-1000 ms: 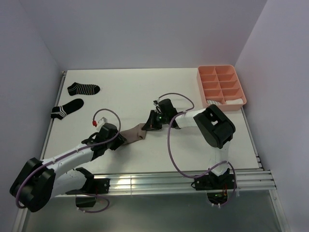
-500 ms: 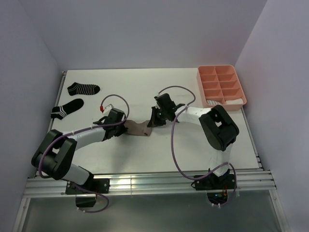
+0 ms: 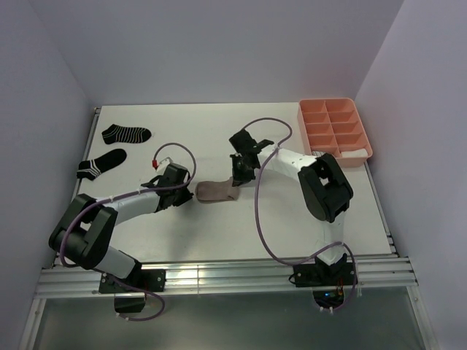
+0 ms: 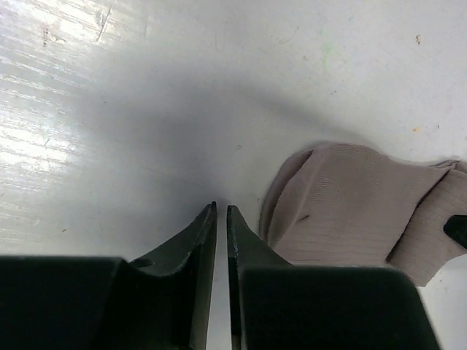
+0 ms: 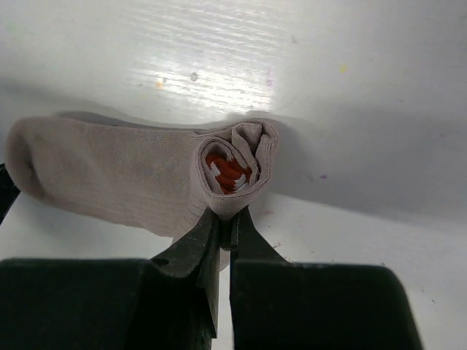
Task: Roll the socks
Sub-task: Roll the sock at the center of the board.
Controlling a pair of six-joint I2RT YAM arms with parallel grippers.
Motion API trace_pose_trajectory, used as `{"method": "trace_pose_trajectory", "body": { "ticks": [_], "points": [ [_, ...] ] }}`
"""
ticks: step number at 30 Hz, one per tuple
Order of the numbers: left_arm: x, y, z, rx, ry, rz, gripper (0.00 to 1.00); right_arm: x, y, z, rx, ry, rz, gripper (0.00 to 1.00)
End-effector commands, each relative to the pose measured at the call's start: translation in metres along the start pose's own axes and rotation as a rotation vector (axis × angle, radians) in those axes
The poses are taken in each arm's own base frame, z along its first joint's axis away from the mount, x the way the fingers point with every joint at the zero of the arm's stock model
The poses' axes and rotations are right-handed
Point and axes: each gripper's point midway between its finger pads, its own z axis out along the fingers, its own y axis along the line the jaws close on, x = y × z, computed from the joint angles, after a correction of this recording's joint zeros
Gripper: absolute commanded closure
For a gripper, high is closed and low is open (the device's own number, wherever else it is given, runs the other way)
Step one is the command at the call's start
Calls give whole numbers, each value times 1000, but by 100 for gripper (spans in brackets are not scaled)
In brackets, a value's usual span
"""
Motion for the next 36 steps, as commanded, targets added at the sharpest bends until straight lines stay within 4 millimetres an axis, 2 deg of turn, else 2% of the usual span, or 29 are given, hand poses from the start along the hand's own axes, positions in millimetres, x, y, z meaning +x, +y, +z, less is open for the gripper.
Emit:
{"method": "trace_pose_trajectory", "body": {
  "ticks": [1, 5, 9, 11, 13, 14, 15, 18, 20, 21, 24, 26, 27, 36],
  "points": [
    [-14, -22, 0, 70, -28, 6, 83, 2, -20, -4, 147, 39, -30, 100],
    [-14, -27, 1, 91, -24, 4, 83, 3, -29, -5, 261, 48, -48, 100],
    [-22, -41, -6, 125, -33, -3, 79, 3, -22, -5, 285, 48, -70, 100],
    [-34, -53, -19, 176, -79, 5, 75, 6, -23, -4, 295, 63, -66, 100],
    [-36, -67, -31, 227, -118, 53, 68, 6, -23, -4, 298, 66, -54, 100],
    [-46, -80, -43, 273, -183, 66, 66, 6, -23, -3, 302, 72, -46, 100],
    [-48, -87, -49, 289, -219, 111, 63, 7, -23, -3, 304, 75, -43, 100],
    [-19, -120, -67, 359, -259, 237, 57, 9, -20, -2, 298, 95, -28, 100],
    [-7, -130, -66, 362, -261, 272, 52, 11, -18, -1, 295, 111, -19, 100],
    [5, -137, -67, 371, -263, 305, 41, 12, -17, -1, 293, 117, -16, 100],
    [27, -148, -62, 368, -259, 356, 41, 16, -16, 0, 292, 141, -3, 100],
    [34, -151, -57, 351, -284, 390, 40, 20, -15, 2, 287, 161, 8, 100],
    [43, -157, -60, 366, -298, 434, 40, 20, -14, 3, 281, 167, 9, 100],
    [71, -174, -44, 276, -412, 637, 40, 30, -11, 9, 282, 231, 34, 100]
  ]
}}
